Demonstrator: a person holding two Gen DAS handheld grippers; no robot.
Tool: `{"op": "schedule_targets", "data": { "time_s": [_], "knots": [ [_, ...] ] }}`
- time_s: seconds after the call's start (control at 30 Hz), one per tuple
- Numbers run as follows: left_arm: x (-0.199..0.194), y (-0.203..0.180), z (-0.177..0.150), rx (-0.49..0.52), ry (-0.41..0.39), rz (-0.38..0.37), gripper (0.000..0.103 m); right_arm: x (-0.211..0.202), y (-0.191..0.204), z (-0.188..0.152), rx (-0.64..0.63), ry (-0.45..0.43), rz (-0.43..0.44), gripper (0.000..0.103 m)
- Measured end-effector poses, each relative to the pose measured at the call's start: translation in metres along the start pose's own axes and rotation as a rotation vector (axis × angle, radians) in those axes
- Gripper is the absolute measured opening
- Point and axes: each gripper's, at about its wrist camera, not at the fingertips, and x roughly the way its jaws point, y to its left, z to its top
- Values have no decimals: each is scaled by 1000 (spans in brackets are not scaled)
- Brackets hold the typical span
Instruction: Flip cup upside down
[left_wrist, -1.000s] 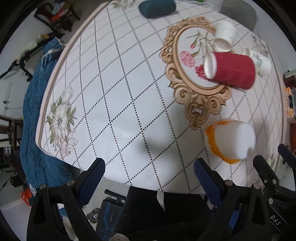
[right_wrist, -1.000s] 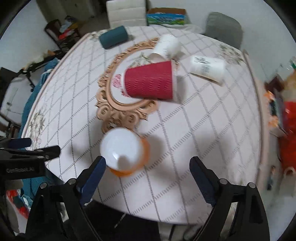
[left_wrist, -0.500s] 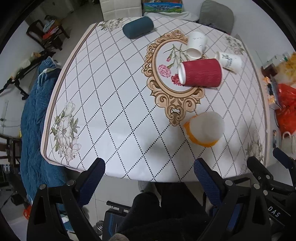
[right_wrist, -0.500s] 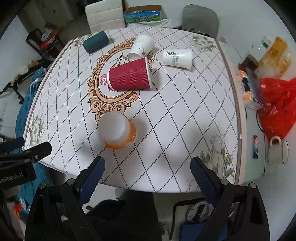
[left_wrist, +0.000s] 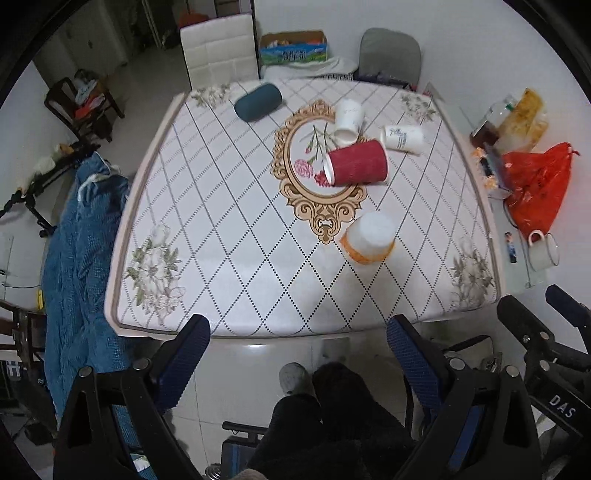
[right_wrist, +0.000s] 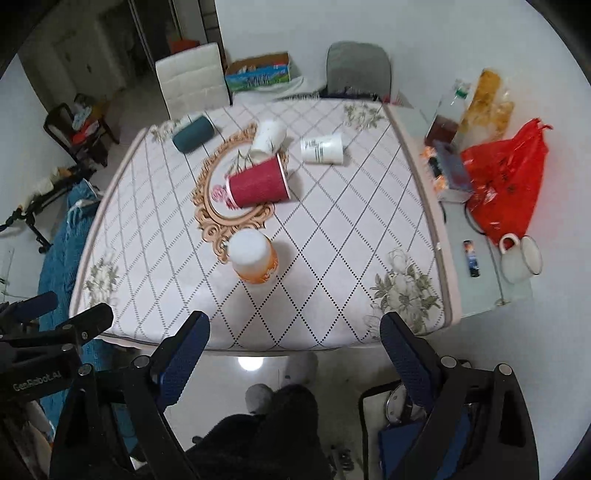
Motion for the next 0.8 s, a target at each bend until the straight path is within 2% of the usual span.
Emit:
{"op": "schedule_targets", "data": {
  "time_s": [0.2,0.43,0.6,0.8],
  "knots": [
    [-52,1,-21,-14,-66,-5,98,-67,3,-18,-19,-86,-2,96],
    [-95,-6,-40,-27,-116,6,98,-127,-11,-33,-13,-128,17,96],
    [-112,-11,-51,-39,-122,3,98,-156,-18,-37,-24,-155,22,96],
    [-122,-13,-62,-63,-110,23,98,-167,-18,-38,-43,-140,46,96]
  ]
}}
